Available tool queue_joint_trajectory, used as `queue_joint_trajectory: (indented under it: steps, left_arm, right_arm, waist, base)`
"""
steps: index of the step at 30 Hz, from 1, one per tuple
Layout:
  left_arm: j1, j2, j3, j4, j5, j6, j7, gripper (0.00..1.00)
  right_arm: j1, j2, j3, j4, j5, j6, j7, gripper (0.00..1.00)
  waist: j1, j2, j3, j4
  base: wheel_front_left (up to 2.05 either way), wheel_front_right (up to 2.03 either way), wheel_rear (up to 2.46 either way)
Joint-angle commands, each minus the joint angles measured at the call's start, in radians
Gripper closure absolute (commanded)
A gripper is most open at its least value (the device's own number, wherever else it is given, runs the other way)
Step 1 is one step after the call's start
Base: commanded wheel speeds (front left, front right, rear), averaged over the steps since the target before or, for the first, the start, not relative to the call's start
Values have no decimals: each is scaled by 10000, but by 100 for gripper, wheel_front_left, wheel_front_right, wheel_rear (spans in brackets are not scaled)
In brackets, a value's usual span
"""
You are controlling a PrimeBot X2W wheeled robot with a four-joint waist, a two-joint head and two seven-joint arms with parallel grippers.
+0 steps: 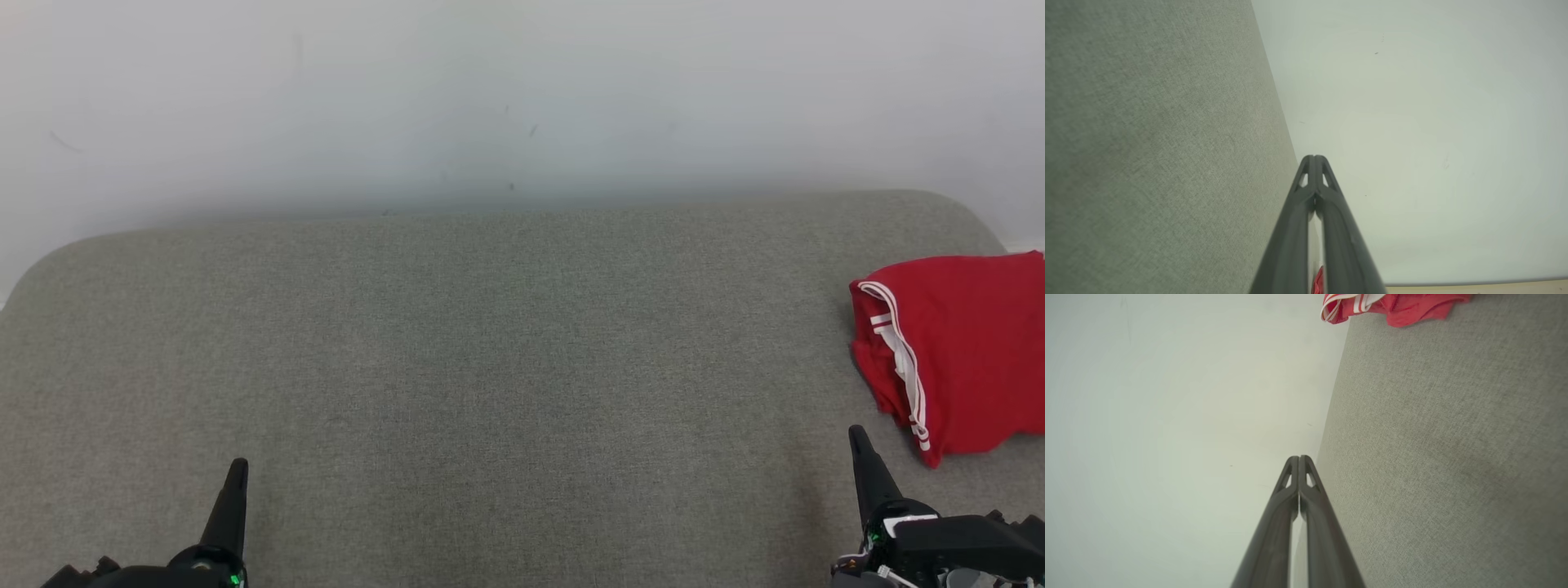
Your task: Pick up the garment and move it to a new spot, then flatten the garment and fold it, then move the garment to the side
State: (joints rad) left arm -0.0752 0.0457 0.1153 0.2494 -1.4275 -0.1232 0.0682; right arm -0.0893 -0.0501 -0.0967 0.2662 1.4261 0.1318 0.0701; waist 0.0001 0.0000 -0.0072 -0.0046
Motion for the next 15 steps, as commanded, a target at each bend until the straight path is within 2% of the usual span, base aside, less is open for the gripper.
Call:
queue_joint_trajectory:
  steps: [1,15]
  left_arm:
    - [-168,59,0,-67,-216,-46,50,100]
    - [-300,66,-8,-58,-1226,-88,314,100]
  right_arm:
    - [-139,-3,-41,-95,173,-16,42,100]
    - [-186,-2,-135,-182,1247,-19,301,100]
  waist:
    - [-1,0,4,2]
    - [-1,0,61,28]
  base:
    - [0,0,0]
    - [0,0,0]
